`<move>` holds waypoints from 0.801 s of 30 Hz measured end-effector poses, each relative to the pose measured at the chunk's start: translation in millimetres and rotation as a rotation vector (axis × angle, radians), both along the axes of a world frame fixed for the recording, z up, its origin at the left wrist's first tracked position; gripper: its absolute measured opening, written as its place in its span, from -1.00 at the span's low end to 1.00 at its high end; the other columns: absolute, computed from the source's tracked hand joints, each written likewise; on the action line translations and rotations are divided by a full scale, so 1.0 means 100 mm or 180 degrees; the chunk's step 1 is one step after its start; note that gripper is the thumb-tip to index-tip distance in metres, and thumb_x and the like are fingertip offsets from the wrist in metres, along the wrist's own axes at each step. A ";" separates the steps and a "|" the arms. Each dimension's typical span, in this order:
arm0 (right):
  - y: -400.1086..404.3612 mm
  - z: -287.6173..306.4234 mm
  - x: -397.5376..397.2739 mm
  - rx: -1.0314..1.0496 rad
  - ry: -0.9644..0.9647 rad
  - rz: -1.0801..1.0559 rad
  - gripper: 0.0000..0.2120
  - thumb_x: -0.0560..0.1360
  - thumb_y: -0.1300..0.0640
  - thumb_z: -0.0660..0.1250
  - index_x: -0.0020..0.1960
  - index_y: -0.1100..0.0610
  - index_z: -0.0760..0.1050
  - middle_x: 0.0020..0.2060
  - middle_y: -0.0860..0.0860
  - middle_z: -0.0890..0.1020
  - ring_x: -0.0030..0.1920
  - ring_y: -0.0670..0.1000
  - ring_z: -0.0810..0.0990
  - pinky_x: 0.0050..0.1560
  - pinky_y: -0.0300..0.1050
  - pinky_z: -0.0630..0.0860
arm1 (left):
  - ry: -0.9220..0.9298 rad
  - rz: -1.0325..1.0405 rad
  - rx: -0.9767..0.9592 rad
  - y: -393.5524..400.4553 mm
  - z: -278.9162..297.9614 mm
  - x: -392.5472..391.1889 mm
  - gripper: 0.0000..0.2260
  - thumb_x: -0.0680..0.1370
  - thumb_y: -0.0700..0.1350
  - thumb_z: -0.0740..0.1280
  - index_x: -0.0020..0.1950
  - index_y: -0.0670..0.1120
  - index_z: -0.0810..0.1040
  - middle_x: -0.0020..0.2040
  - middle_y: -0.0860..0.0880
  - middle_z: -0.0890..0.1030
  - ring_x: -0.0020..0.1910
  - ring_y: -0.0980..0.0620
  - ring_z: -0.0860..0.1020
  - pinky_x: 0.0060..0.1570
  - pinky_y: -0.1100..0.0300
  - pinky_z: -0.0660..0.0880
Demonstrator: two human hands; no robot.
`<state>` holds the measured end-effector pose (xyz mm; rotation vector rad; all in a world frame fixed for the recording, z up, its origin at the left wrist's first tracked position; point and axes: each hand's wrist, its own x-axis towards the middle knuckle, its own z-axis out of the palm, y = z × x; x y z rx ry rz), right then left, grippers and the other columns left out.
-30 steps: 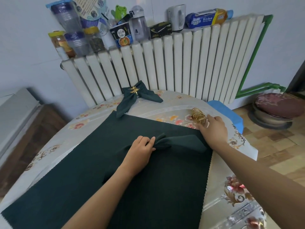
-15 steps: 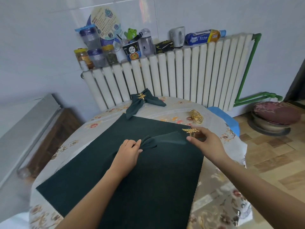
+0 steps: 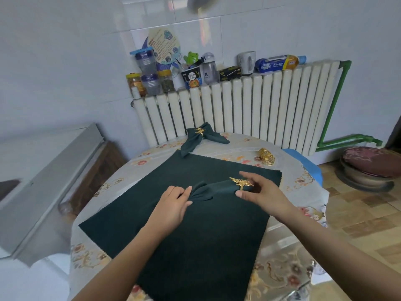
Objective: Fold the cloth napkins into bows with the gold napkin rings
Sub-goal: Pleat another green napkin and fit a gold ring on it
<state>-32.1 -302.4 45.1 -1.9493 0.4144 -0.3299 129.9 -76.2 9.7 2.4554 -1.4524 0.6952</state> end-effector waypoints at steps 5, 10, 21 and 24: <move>0.04 0.07 -0.07 -0.0358 0.0140 0.0365 -0.56 0.41 0.05 0.47 0.21 -0.16 0.40 0.02 -0.14 0.55 0.06 -0.13 0.52 0.04 -0.29 0.39 | -0.0247 -0.0141 0.0076 0.17 -0.03 -0.05 -0.47 0.67 0.05 -0.11 0.22 -0.23 0.55 -0.13 -0.06 0.54 -0.14 0.00 0.37 -0.14 0.18 0.44; 0.04 0.13 -0.13 -0.0739 0.0159 0.0605 -0.77 0.38 0.07 0.49 -0.05 -0.07 0.48 -0.11 -0.17 0.57 -0.06 -0.15 0.54 -0.10 -0.32 0.38 | -0.0320 -0.0214 0.0101 0.25 -0.02 -0.07 -0.50 0.67 0.03 -0.08 0.24 -0.24 0.53 -0.11 -0.07 0.54 -0.14 -0.02 0.39 -0.16 0.14 0.49; 0.08 0.21 -0.19 -0.1314 0.0267 0.1063 -0.65 0.37 0.06 0.49 0.11 -0.16 0.51 -0.04 -0.28 0.56 -0.01 -0.26 0.52 -0.03 -0.43 0.38 | -0.0556 -0.0577 0.0150 0.23 0.04 -0.17 -0.65 0.61 -0.06 0.12 0.25 -0.24 0.50 -0.08 -0.10 0.54 -0.15 -0.05 0.42 -0.15 0.11 0.46; 0.13 0.24 -0.18 -0.1765 0.0386 0.1213 -0.60 0.38 0.00 0.48 0.19 -0.12 0.51 0.00 -0.24 0.58 -0.01 -0.22 0.53 -0.06 -0.41 0.38 | -0.0586 -0.0666 0.0164 0.20 0.07 -0.21 -0.66 0.59 -0.07 0.15 0.24 -0.23 0.50 -0.08 -0.09 0.53 -0.14 -0.04 0.42 -0.13 0.13 0.43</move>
